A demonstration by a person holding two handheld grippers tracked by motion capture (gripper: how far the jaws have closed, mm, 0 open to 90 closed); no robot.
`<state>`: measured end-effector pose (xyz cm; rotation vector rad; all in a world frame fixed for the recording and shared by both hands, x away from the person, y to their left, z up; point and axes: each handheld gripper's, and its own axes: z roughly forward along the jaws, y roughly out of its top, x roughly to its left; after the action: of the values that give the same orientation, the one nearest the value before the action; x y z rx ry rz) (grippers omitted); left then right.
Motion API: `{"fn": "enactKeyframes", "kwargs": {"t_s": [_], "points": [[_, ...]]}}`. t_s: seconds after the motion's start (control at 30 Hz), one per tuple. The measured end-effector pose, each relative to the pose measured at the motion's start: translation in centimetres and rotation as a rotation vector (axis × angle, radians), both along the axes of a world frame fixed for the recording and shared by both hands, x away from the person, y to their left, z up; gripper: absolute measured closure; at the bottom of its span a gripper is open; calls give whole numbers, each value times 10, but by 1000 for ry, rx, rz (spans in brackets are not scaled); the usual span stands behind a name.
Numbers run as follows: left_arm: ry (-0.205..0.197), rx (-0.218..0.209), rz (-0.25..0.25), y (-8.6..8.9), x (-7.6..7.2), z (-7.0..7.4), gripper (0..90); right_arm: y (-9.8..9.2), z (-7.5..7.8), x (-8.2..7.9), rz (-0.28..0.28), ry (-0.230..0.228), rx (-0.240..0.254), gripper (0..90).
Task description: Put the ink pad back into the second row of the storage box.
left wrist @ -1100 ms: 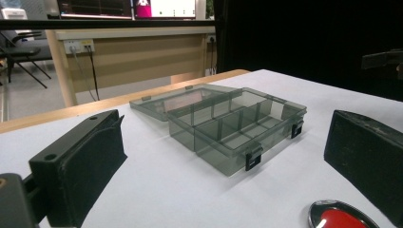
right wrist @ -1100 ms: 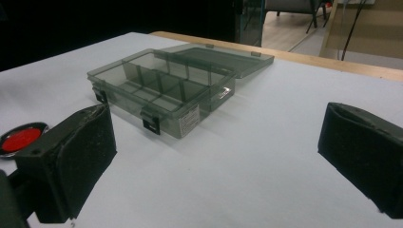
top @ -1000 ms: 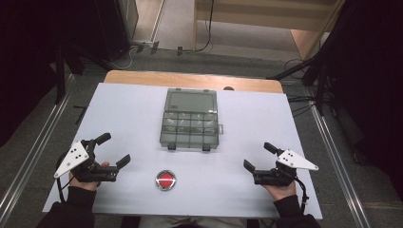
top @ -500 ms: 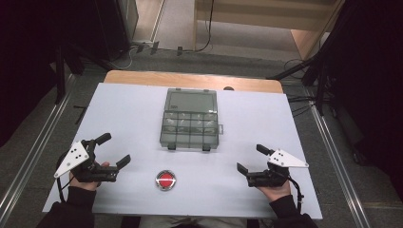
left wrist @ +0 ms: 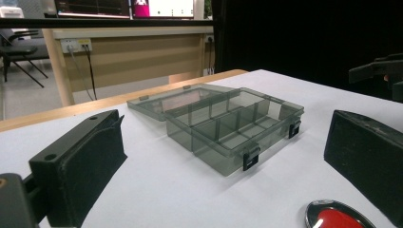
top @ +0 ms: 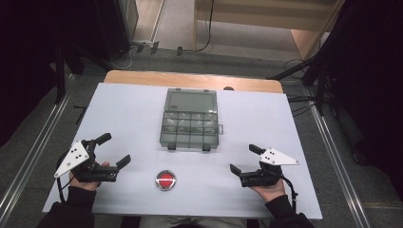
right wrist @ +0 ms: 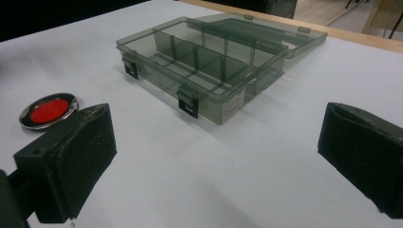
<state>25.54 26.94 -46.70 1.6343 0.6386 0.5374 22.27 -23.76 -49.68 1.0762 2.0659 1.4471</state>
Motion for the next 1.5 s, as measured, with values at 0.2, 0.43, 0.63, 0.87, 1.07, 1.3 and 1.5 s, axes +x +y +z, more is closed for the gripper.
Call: {"fn": "enactKeyframes", "kwargs": {"t_s": [0.2, 0.43, 0.63, 0.87, 1.07, 1.3, 1.5], "points": [[1, -3, -2, 0, 0, 0, 0, 6, 2, 2, 16, 4, 12, 0], [1, 2, -1, 0, 0, 0, 0, 18, 4, 5, 49, 11, 10, 0], [2, 2, -2, 0, 0, 0, 0, 34, 3, 10, 87, 30, 0, 0], [1, 1, -3, 0, 0, 0, 0, 56, 4, 18, 134, 34, -15, 0], [1, 1, 0, 0, 0, 0, 0, 73, 4, 23, 172, 45, -38, 0], [-1, 0, 3, 1, -1, 0, 0, 89, 6, 30, 197, 69, -32, 0], [-1, 2, 1, 1, -1, 0, 0, 101, 12, 33, 223, 63, -50, 0]]}}
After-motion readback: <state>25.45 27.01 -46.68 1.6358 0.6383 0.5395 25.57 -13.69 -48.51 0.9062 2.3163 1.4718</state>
